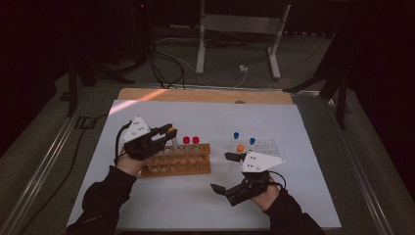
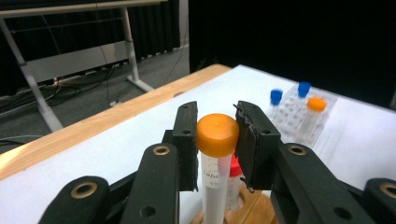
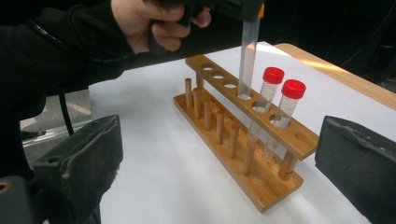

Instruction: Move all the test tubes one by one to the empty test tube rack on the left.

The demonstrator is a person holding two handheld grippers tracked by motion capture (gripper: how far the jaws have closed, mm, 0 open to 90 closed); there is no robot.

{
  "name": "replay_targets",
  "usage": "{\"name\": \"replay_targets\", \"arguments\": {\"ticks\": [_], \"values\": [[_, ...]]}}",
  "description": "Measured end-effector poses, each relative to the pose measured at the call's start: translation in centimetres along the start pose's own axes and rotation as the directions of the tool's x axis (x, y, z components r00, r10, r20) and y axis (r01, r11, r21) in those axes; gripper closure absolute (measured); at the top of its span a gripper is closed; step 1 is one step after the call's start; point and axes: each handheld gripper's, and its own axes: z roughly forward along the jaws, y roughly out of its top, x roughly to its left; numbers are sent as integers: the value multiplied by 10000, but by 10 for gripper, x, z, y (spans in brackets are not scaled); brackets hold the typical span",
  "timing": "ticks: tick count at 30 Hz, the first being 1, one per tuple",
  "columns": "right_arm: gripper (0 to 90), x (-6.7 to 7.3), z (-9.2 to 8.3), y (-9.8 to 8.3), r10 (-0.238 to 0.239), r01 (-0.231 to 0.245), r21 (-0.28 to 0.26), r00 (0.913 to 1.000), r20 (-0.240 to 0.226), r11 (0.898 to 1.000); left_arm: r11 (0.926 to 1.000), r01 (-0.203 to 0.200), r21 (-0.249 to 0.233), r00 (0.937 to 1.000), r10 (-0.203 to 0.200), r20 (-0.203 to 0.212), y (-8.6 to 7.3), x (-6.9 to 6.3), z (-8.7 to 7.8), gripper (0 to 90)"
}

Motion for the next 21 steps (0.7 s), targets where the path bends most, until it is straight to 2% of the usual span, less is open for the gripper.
{"name": "replay_targets", "arguments": {"ticks": [21], "values": [[6,1,0,0,-157,158,127,9998,-86,9998,9968,300,734,9995,-307,78,-29,-2,22,718]]}}
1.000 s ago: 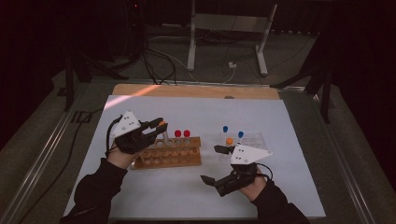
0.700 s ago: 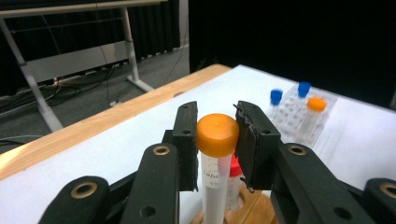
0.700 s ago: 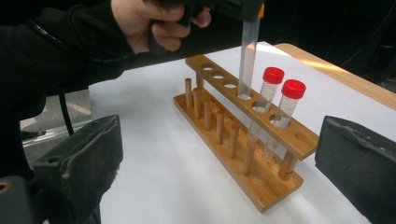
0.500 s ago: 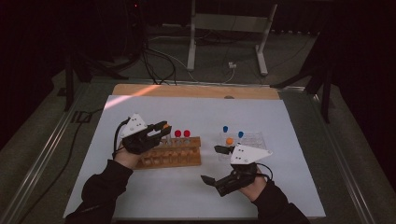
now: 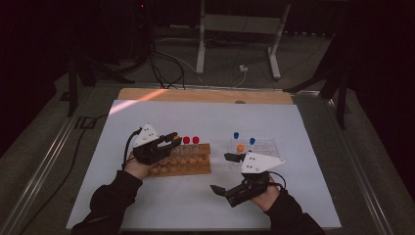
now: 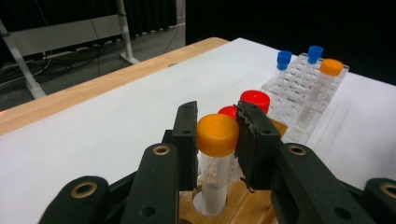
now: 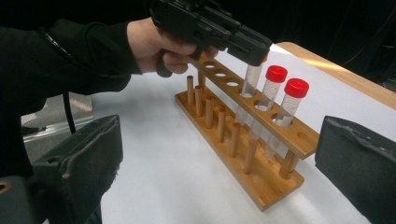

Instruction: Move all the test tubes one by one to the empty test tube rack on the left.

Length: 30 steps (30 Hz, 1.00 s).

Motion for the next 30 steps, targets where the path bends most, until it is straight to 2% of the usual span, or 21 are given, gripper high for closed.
{"name": "replay_targets", "arguments": {"ticks": [11,16,25,28,30], "values": [[7,0,-1,0,-13,13,19,10000,-7,10000,9999,12,114,9999,-11,-164,-10,-2,8,717],[7,0,-2,0,-10,10,11,10000,35,10000,9999,140,-77,9998,-141,-143,-13,-1,8,717],[7,0,-2,0,-50,50,87,10000,31,9999,9997,235,-44,9993,-237,-288,-15,-4,0,715],[7,-1,-3,1,-68,67,88,9999,86,9999,9999,96,72,9995,-94,-288,-17,-6,-2,714],[7,-1,-4,1,-39,39,85,10000,88,10000,9997,211,124,9994,-207,-279,-17,-5,-2,713]]}}
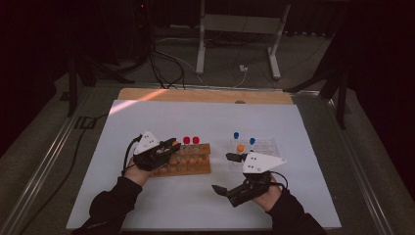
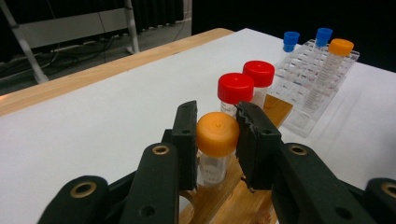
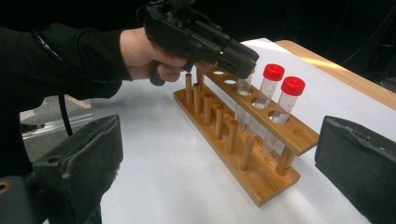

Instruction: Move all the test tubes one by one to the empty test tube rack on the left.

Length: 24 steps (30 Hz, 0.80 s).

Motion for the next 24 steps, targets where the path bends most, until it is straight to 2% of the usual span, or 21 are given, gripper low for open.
{"name": "replay_targets", "arguments": {"ticks": [4,6,9,10,12,13,16,18,19,20,22,23,24], "values": [[7,0,-1,1,-55,55,-54,10000,29,10000,10000,-27,40,10000,26,25,1,-1,2,708],[7,-1,-2,1,-104,105,-138,9999,78,9998,9998,104,144,9998,-106,146,2,-1,2,699],[7,-3,-7,3,-285,293,-298,9992,277,9991,9999,81,126,9991,-86,411,4,-1,0,599],[7,-4,-10,3,-321,335,-357,9987,387,9988,10000,58,16,9985,-59,548,6,-1,-2,550],[7,-9,-18,6,-351,384,-454,9968,712,9982,9999,-7,-160,9986,15,520,10,-2,-7,459],[7,-13,-23,6,-287,334,-516,9956,894,9981,9996,37,-295,9977,-17,672,12,-2,-10,405],[7,-26,-37,6,-3,91,-560,9876,1567,9984,9964,89,-844,9969,-22,792,18,-5,-20,267],[7,-37,-45,3,239,-152,-439,9788,2036,9989,9956,50,-938,9961,33,882,23,-9,-25,156],[7,-41,-48,0,227,-141,-391,9734,2279,9991,9948,39,-1016,9964,47,846,25,-11,-27,129],[7,-45,-50,-3,341,-244,-430,9701,2404,9988,9941,47,-1080,9949,63,1006,27,-13,-30,89],[7,-52,-51,-11,724,-591,-590,9633,2583,9965,9937,-12,-1123,9924,150,1223,29,-17,-33,28],[9,-54,-49,-15,834,-722,-511,9595,2693,9961,9933,-85,-1153,9894,250,1429,29,-19,-34,23],[41,-55,-47,-19,819,-738,-392,9561,2815,9965,9929,-107,-1185,9891,279,1446,29,-22,-35,14]]}}
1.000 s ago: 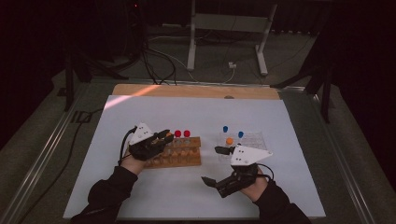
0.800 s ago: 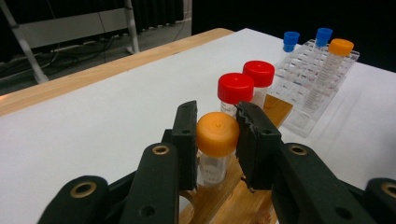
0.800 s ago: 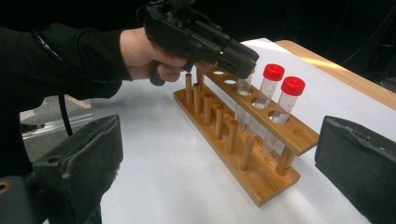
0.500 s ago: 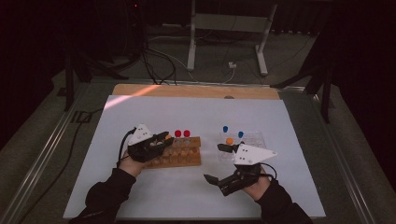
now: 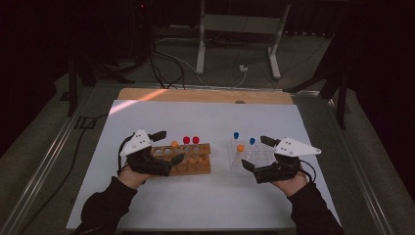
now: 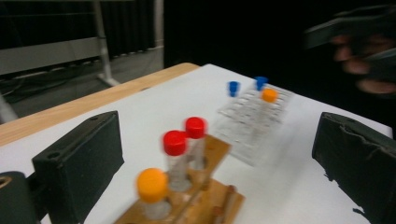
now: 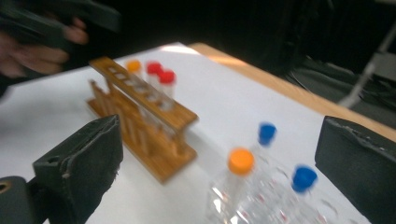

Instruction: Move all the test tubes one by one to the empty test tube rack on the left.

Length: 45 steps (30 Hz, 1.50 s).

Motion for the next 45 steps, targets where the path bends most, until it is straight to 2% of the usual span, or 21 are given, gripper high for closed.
{"name": "replay_targets", "arguments": {"ticks": [2,4,6,8,12,14,18,21,25,28,33,37,45], "values": [[78,-1,7,-9,14,-17,171,9999,148,9999,10000,37,-30,9996,-36,277,0,-3,-1,14],[166,-3,15,-17,235,-239,368,9997,104,9990,10000,-22,-6,9990,23,443,-1,-6,-2,13],[199,-4,22,-24,456,-466,610,9988,180,9970,10000,-32,-23,9990,33,439,-1,-7,-3,13],[249,-5,29,-31,346,-372,968,9990,290,9946,10000,-4,-91,9989,8,467,-2,-7,-5,14],[414,-7,42,-43,538,-600,1548,9976,443,9861,10000,26,-36,9987,-24,502,-2,-8,-6,14],[497,-9,47,-46,728,-790,1549,9963,453,9848,10000,38,-63,9988,-35,486,-2,-8,-6,14],[586,-12,55,-48,683,-795,1741,9952,695,9815,10000,12,-12,9986,-12,529,-2,-8,-6,14],[630,-13,58,-49,674,-782,1790,9955,660,9807,10000,-30,32,9985,28,553,-2,-8,-6,14],[683,-13,60,-49,687,-759,1730,9965,468,9820,10000,-43,71,9987,39,504,-2,-8,-5,14],[736,-13,63,-49,623,-704,1765,9968,510,9818,10000,-35,84,9986,31,519,-2,-8,-5,14],[750,-12,61,-46,496,-586,1629,9970,588,9849,9999,-14,134,9986,7,528,-3,-8,-4,14],[751,-12,52,-35,429,-500,1277,9974,577,9906,9998,-30,199,9983,19,586,-3,-8,-4,15],[751,-4,20,-2,37,-48,194,9984,571,9998,9998,-75,208,9970,58,775,-1,-10,-4,15]]}}
